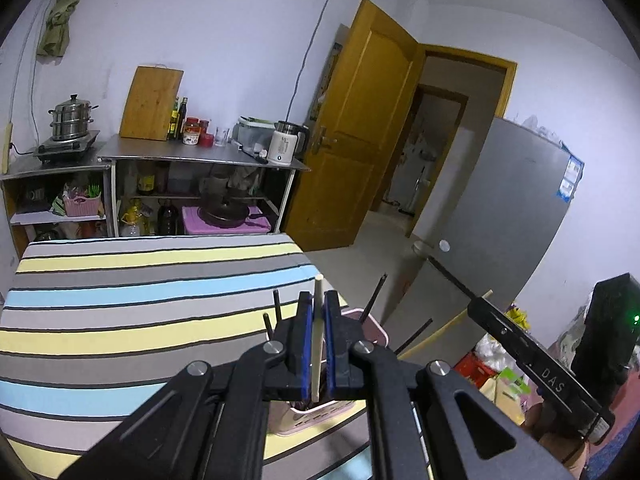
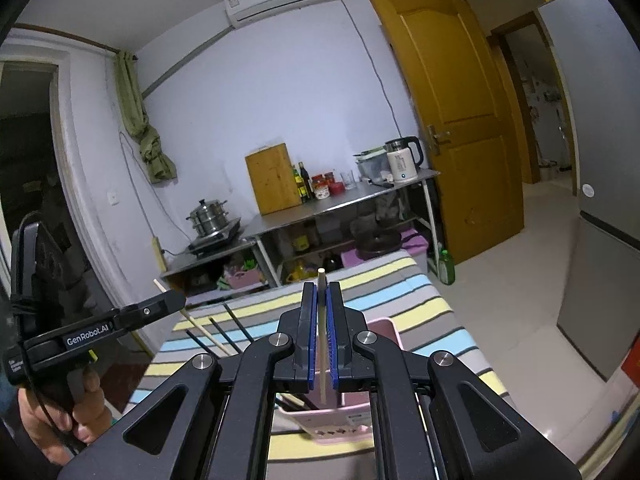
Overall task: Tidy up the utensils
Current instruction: 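Lower both wooden chopsticks upright into the pink basket, then open both tools to release the wooden chopsticks into the basket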
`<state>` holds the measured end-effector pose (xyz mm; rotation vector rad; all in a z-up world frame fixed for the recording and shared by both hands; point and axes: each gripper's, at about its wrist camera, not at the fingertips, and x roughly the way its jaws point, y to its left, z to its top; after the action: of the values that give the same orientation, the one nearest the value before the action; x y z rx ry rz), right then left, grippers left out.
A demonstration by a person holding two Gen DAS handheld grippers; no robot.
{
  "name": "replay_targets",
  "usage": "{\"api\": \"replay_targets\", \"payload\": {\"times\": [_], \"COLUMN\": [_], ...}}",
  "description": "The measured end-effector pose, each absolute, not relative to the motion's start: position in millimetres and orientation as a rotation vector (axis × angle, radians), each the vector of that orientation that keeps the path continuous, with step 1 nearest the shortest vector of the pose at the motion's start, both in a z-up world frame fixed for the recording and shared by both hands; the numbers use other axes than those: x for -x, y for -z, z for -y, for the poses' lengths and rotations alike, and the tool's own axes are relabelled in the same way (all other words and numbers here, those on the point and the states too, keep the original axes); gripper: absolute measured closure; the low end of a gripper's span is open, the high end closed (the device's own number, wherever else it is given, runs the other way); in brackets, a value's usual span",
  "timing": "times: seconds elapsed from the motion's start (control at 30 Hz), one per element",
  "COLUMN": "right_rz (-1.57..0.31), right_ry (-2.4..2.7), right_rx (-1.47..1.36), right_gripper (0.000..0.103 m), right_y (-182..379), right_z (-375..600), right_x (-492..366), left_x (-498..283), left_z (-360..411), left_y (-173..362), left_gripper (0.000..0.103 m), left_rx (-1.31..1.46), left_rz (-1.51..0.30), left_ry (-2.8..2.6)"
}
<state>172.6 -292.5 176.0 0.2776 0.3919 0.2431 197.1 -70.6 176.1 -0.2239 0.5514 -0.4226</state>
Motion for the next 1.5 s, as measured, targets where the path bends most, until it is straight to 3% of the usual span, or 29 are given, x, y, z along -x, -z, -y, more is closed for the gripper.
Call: {"api": "replay_targets", "payload": {"times": [0.8, 0.93, 1.07, 1.5], "right_rz": [-0.577, -0.578, -0.554, -0.522], "right_ry": [-0.275, -0.276, -0.269, -0.289], "right_rx": [-0.273, -0.249, -0.228, -0.198], "right_gripper": [0.098, 0.094, 0.086, 0.085], "right_y": [-109.2, -109.0, -115.5, -124.0], "right_z": [282.2, 279.5, 278.9, 274.0], "right_x": [-203.8, -198.5, -190.2, -149.3], "left_x": [-211.6, -203.4, -191.0, -147.6], "left_z": [90.9, 89.8, 83.9, 41.1], "left_y": [-132.0, -140.0, -149.2, -139.4], "left_gripper": [0.094, 0.084, 0.084, 0.084], "left_rx": [0.123, 0.116, 0.114, 0.136], "left_rz": [-0.658, -0.619, -0.577, -0.55], "left_ry": [0.391, 0.39, 0.386, 0.308]}}
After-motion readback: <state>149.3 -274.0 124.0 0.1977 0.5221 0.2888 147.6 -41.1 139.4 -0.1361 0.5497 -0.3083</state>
